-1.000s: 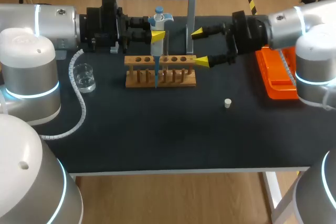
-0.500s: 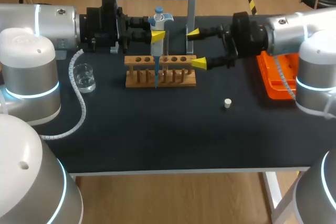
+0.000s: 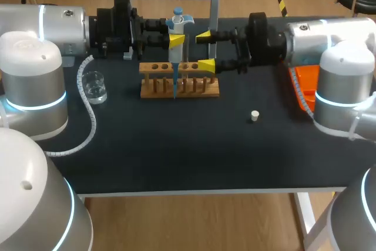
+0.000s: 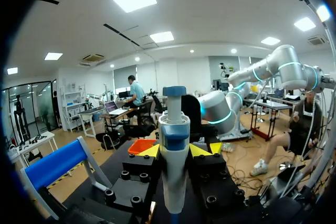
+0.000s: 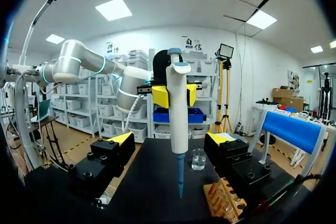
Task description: Invert the test tube, pick up the pipette, mount the tip to pipette, aspirate from beaker and dispense into the tube, eject the tip, return the pipette, and cap with the stopper.
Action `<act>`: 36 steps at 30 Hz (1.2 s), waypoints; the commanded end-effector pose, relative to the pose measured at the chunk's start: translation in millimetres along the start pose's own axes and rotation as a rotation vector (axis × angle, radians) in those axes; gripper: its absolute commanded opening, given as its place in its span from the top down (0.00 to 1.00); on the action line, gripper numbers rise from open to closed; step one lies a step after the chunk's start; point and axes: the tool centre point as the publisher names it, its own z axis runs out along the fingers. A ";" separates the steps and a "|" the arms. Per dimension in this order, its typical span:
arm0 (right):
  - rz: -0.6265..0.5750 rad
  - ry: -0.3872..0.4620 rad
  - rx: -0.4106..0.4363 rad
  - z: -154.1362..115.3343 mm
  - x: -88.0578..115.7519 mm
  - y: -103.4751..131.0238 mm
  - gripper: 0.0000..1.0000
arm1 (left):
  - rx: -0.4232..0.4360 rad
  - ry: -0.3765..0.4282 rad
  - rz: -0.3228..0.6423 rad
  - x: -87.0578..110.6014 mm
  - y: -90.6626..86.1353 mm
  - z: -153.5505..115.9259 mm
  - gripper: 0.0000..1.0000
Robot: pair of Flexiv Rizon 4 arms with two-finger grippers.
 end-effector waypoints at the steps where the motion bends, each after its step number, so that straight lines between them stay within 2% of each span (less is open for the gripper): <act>1: 0.001 -0.002 -0.009 16.0 -2.2 -1.3 0.35 | 0.001 -0.002 0.000 0.9 -0.6 -0.7 1.00; 4: -0.003 -0.007 -0.008 23.1 -2.6 -1.0 0.31 | 0.001 -0.002 0.000 0.9 -0.6 -0.7 1.00; 7: -0.002 -0.004 -0.011 28.8 -3.7 -0.3 0.35 | 0.001 -0.002 0.000 0.9 -0.6 -0.7 1.00; 10: -0.007 -0.010 -0.008 33.9 -4.7 0.3 0.33 | 0.001 -0.002 0.000 0.9 -0.6 -0.7 1.00; 22: -0.010 -0.031 -0.010 50.0 -12.1 1.0 0.35 | 0.001 -0.002 0.000 0.9 -0.6 -0.7 1.00; 36: -0.004 -0.037 -0.027 65.3 -17.0 1.2 0.51 | 0.001 -0.002 0.000 0.9 -0.6 -0.7 1.00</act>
